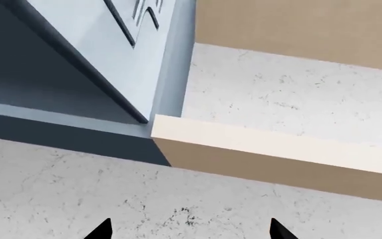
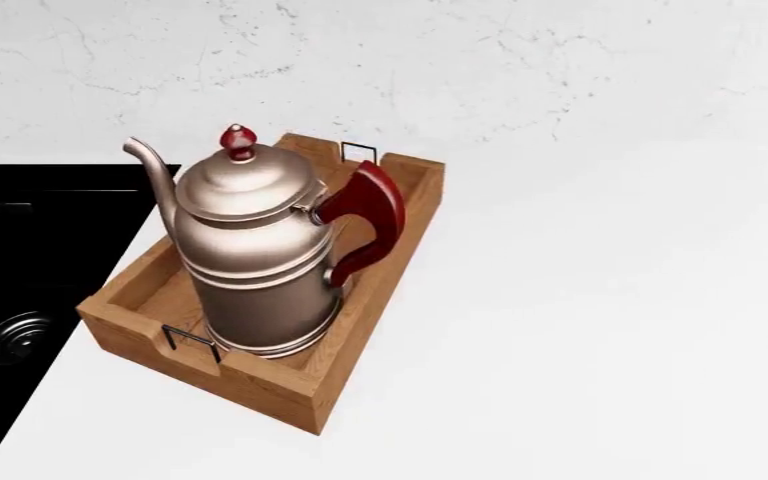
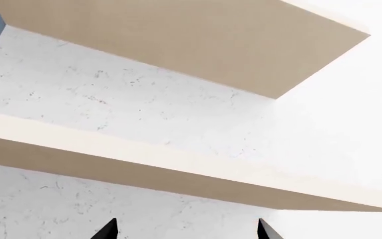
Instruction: Pick the kettle from the counter and place it on the tray. Then pick the mug from the cabinet and place it on the tray. Then close the cabinet doors.
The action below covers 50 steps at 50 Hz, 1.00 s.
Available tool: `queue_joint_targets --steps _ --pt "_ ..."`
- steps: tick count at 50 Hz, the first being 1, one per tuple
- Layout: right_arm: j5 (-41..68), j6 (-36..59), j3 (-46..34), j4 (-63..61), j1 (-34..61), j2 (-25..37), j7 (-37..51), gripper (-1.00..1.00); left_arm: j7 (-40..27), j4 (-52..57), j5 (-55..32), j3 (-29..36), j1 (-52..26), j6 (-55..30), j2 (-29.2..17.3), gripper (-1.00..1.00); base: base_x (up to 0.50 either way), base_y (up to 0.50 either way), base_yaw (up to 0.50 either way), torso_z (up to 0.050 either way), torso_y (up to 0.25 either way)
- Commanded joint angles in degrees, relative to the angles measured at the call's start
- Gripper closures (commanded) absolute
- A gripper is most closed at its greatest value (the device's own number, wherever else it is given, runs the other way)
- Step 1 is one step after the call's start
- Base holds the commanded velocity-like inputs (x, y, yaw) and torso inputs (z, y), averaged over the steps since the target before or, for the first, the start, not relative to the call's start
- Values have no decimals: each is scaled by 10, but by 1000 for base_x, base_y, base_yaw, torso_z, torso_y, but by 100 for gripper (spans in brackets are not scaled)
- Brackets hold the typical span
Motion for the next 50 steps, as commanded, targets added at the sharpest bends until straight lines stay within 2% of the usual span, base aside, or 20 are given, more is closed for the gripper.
queue_joint_targets --steps 1,21,30,34,39,43,50 --pt "12 27 44 -2 -20 -6 5 -100 -2 4 -6 -6 1 2 -1 -100 0 219 0 0 0" --pt "6 35 45 -2 -25 -18 6 -100 9 2 0 -27 24 0 3 -100 1 488 0 0 0" --pt "6 24 51 -2 -38 -16 5 -100 10 2 -1 -24 22 0 1 -100 0 0 0 0 0" --pt "-3 7 45 -2 -35 3 5 -100 9 1 -1 -22 21 -1 0 -100 0 0 0 0 0" --pt "-15 -42 -87 14 50 66 6 -100 5 -3 -4 -22 16 0 -5 -100 0 0 0 0 0" --pt "-11 -79 -240 43 187 119 6 -100 4 -5 -7 -24 14 0 -9 -100 0 0 0 0 0" --pt "-1 -83 -433 72 402 146 6 -100 7 -2 -7 -30 22 -1 -6 -100 0 0 0 0 0"
